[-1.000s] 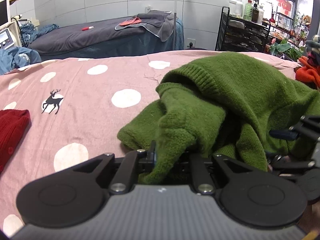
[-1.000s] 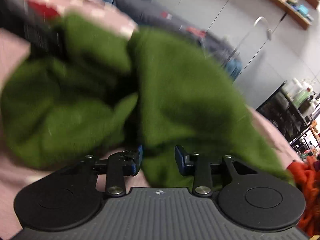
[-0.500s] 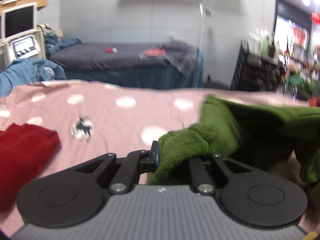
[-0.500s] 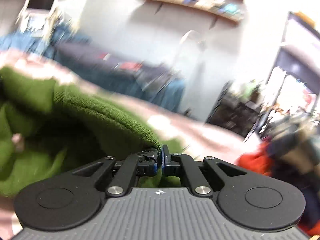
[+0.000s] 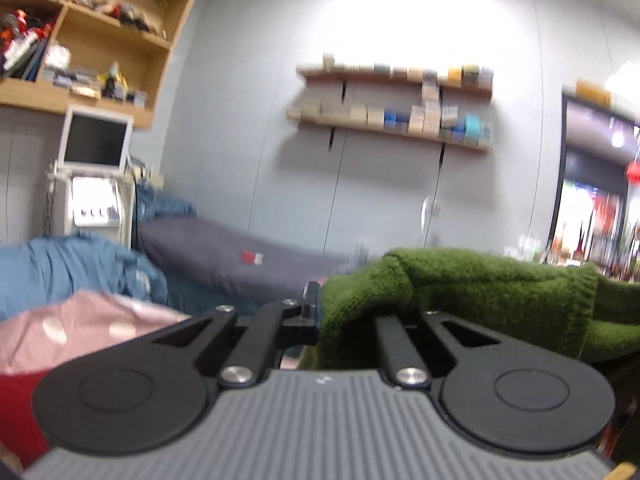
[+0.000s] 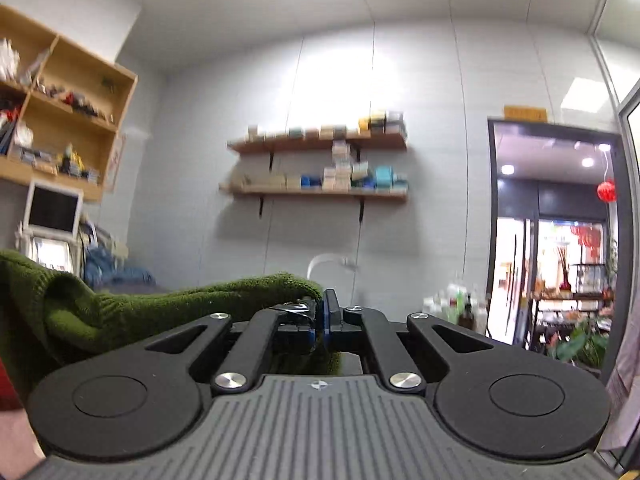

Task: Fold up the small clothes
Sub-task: 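Lift the green cardigan with both tools and shake it out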

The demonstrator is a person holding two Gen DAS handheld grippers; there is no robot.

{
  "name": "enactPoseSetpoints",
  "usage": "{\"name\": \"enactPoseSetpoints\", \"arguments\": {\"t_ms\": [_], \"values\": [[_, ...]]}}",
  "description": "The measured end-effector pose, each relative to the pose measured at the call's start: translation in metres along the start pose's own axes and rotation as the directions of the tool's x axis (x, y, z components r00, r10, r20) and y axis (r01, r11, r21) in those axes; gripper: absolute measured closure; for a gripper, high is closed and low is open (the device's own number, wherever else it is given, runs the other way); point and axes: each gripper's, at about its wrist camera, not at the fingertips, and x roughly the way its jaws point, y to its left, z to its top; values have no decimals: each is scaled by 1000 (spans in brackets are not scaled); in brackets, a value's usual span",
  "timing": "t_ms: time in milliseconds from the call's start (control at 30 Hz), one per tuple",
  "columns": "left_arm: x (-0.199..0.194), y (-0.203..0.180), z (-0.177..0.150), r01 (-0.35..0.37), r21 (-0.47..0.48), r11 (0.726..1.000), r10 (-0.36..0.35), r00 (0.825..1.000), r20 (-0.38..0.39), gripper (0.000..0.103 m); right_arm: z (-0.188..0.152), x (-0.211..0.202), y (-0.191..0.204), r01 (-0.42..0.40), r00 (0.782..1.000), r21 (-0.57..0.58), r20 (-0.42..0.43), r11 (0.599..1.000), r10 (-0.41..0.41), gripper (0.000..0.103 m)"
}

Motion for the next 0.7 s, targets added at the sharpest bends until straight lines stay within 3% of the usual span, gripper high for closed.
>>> {"name": "enactPoseSetpoints", "arguments": {"t_ms": [133, 233, 300, 400, 467, 533, 633, 700], "values": [[-45, -13, 46, 2, 102, 995, -16, 991, 135, 98, 33, -21, -11, -17, 991, 21, 133, 1000, 14, 100], [-77, -31, 72, -30, 198, 980, -20, 969, 245, 98, 53, -31, -19, -24, 978, 27, 208, 999, 17, 100], [-97, -39, 88, -25, 213, 977, -42, 951, 305, 98, 60, -35, -24, -34, 968, 37, 250, 999, 24, 100], [-110, -41, 108, 12, 204, 979, -81, 938, 336, 98, 67, -35, -30, -33, 954, 49, 300, 998, 16, 100], [-102, -41, 111, 33, 190, 981, -93, 944, 317, 98, 64, -29, -32, -34, 953, 69, 303, 997, 11, 100], [-75, -40, 103, 25, 190, 981, -73, 966, 250, 98, 55, -12, -30, -36, 966, 82, 260, 996, 13, 99], [-6, -32, 71, -1, 180, 984, -14, 997, 77, 98, 22, 25, -24, -53, 990, 85, 134, 995, 41, 99], [52, -21, 36, -21, 172, 985, 31, 998, -56, 98, -9, 63, -22, -62, 998, 103, 13, 993, 61, 99]]}}
